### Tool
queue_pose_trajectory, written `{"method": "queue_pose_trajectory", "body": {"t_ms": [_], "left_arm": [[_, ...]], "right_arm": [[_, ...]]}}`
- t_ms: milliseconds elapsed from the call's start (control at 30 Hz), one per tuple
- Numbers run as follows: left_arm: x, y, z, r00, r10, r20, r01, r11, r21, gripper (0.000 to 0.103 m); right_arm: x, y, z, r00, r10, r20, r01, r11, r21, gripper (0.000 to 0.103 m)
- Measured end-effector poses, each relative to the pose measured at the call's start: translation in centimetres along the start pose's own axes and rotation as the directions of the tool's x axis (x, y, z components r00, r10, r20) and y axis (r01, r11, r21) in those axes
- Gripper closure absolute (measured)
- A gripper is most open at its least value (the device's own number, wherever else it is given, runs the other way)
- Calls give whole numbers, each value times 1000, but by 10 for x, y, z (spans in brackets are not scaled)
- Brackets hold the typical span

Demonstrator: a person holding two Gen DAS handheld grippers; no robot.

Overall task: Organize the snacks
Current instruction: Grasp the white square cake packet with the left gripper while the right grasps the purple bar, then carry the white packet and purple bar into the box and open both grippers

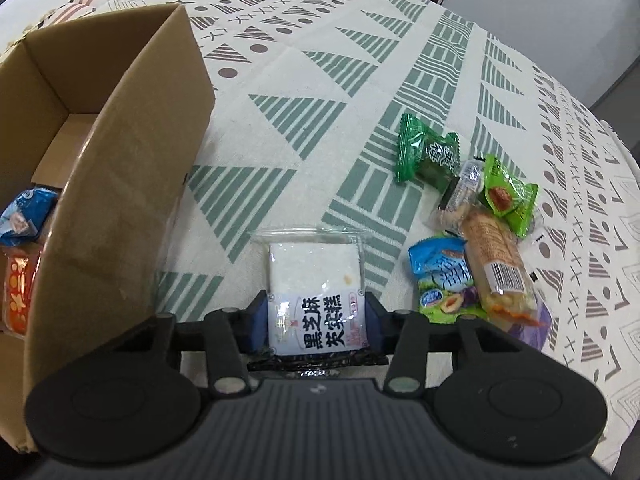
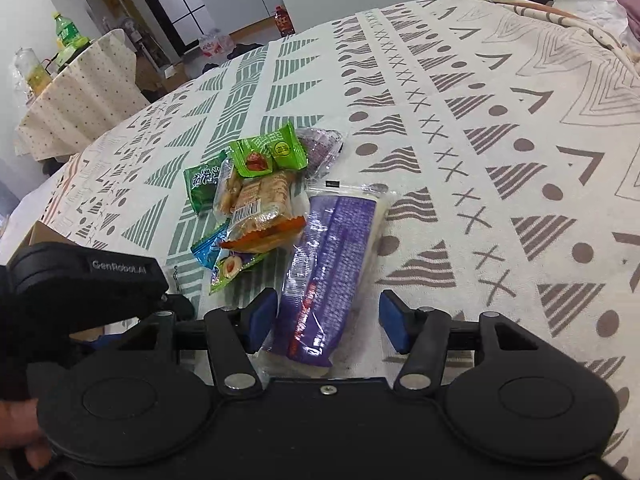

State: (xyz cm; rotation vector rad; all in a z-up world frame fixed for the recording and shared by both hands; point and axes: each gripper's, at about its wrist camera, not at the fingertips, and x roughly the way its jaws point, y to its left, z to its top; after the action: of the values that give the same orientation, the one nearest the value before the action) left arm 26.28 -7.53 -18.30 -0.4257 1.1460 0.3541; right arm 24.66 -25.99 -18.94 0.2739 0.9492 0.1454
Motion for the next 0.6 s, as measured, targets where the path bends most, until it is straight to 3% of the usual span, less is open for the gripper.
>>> {"method": "queue_pose_trajectory", "body": {"t_ms": [167,600], "left_arm": [[-10,0,-4,1000,-24,11,24,999,24,57],[-54,12,-21,987,-142,80,134,986,97,57]], "right_arm": [[-1,4,-3,1000,10,-4,-10,999,-39,65],[-30,-11,-12,997,83,5,-83,993,89,72]]}}
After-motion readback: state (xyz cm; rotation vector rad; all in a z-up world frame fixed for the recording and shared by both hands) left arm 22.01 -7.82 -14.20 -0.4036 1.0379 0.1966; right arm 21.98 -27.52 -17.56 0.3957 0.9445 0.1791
